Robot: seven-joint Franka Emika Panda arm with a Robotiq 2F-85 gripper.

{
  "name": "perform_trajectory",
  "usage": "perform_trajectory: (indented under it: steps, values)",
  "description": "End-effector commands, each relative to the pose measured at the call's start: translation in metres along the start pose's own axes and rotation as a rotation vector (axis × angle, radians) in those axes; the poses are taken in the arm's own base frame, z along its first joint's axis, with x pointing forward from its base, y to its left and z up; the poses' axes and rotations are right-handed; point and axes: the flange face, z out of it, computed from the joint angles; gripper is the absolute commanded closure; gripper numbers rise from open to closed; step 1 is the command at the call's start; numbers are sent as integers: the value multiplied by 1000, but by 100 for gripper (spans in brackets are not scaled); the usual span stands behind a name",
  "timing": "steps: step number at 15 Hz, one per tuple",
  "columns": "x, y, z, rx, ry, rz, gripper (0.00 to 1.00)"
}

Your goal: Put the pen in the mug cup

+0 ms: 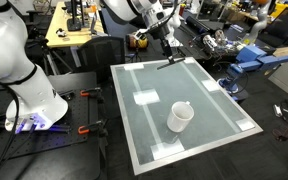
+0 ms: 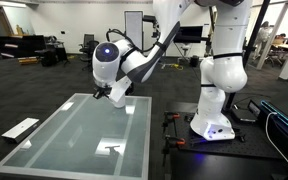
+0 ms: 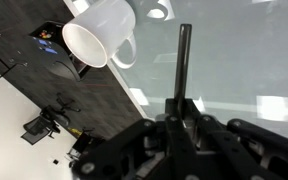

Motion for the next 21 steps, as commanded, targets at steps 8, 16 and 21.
perform_trajectory:
  steps: [8, 16, 21]
  values:
    - [21, -18, 18, -186, 175, 217, 97]
    - [27, 6, 27, -383, 230, 378, 97]
    - [30, 33, 40, -483, 262, 498, 97]
